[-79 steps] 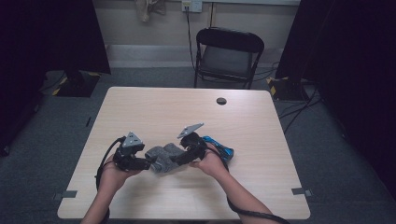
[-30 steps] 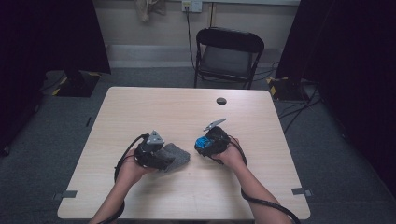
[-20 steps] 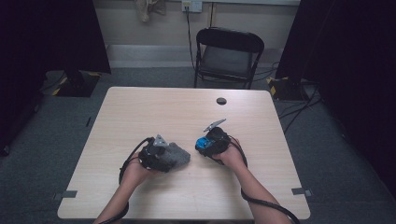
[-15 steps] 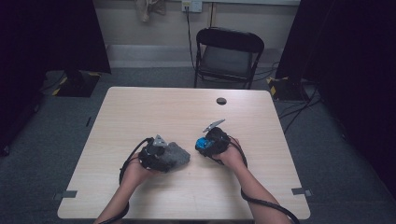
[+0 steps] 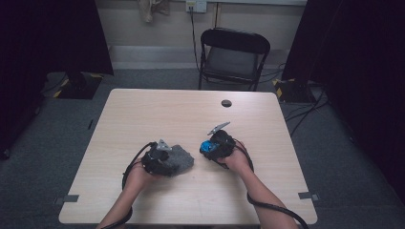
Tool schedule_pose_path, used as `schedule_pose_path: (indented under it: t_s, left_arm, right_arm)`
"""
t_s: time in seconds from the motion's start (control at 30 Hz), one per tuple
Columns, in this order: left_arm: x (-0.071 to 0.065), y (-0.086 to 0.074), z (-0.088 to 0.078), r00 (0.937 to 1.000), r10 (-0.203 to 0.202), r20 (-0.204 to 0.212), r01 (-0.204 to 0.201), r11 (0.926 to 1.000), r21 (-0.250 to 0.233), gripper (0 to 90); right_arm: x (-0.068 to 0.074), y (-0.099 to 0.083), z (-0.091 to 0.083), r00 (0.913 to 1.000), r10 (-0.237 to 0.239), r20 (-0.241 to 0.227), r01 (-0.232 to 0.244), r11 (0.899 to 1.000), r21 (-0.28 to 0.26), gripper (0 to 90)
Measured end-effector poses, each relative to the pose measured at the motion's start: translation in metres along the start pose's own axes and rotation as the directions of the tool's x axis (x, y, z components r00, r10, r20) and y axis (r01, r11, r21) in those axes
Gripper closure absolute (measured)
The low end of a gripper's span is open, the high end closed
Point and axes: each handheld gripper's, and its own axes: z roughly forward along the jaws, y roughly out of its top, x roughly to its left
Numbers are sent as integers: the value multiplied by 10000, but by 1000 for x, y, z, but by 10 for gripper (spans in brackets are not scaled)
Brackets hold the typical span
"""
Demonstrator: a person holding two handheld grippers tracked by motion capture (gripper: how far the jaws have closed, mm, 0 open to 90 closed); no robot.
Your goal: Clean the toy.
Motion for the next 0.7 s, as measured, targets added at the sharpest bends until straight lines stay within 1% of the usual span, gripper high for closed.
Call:
schedule_pose_path:
  t_s: [0.07,0.2,0.33,0.37,0.4,0.47,0.6,0.7]
  left_arm:
    - [0,0,0,10000,-15,-50,15,10000,33,397]
    - [-1,0,0,9999,79,-125,-78,9999,128,449]
    - [-2,1,0,9997,141,-213,-136,9997,213,562]
    - [-2,1,0,9999,69,-157,-66,9997,219,597]
    - [-3,1,-1,9998,20,-192,-15,9997,245,631]
    - [-2,1,-1,9998,-49,-179,53,9997,222,670]
    - [1,1,-3,9989,-445,-157,446,9990,70,718]
    - [3,2,-4,9962,-867,-88,866,9962,-89,751]
  right_arm:
    - [0,0,0,10000,31,20,-31,10000,3,246]
    - [-1,-1,-1,9998,172,-37,-172,9999,-19,247]
    - [-2,-3,-3,9997,262,-5,-262,9996,-141,247]
    - [-2,-4,-4,9994,352,-24,-353,9992,-173,247]
    - [-2,-5,-5,9993,383,-42,-384,9991,-206,247]
    - [-2,-6,-7,9993,370,-88,-372,9990,-252,247]
    - [-1,-8,-10,9992,365,-175,-370,9988,-312,248]
    - [-2,-9,-13,9985,461,-292,-471,9983,-346,248]
